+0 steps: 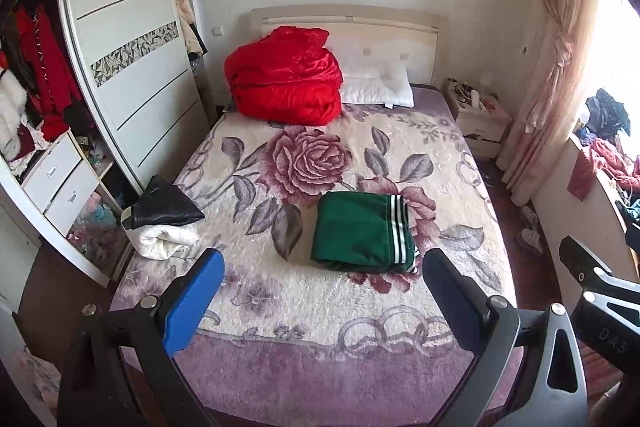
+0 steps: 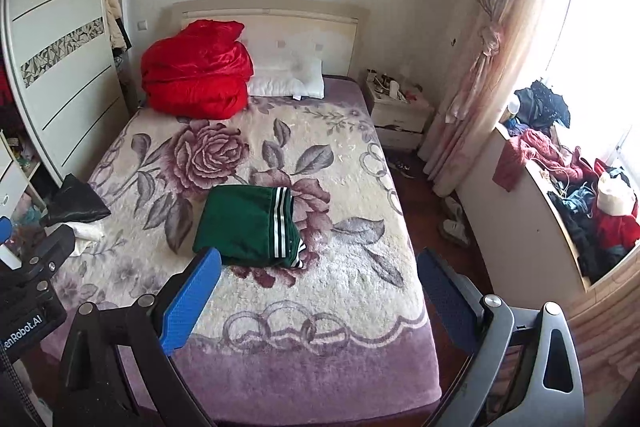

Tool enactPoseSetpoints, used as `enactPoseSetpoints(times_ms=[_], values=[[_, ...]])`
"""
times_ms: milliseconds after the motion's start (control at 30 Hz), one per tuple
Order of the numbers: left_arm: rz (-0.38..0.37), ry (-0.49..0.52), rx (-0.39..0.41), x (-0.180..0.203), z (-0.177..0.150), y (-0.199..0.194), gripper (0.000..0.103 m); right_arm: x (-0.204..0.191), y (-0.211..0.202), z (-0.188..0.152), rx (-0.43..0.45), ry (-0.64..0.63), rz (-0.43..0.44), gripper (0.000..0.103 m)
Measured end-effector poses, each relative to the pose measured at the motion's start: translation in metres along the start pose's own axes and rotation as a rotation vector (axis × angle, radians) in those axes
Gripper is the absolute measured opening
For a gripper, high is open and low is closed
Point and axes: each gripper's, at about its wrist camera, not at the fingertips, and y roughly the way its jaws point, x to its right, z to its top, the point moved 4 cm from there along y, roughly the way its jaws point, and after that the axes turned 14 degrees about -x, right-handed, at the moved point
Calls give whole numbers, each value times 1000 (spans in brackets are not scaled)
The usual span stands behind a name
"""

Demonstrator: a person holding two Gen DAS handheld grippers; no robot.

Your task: Fold large clothes

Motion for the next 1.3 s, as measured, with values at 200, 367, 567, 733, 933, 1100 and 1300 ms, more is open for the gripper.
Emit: enactPoseSetpoints(times_ms=[200,367,567,733,933,1100,1300], values=[[11,-4,14,-2,0,-7,102,1,-9,1,25,0,1,103],[22,-11,37,-4,2,-12,103,2,-8,7,26,-5,8,103],[31,-12,46,-5,3,-15,103,1,-8,14,36,-11,12,103],[36,-11,48,-4,3,-17,103,2,-11,10,37,-14,18,103],[38,-9,52,-4,4,-18,103,2,-6,20,36,-26,35,103],[39,-11,50,-4,4,-17,103,2,-3,25,33,-25,48,103],[41,-8,48,-3,4,-19,103,1,0,30,31,-29,50,103]])
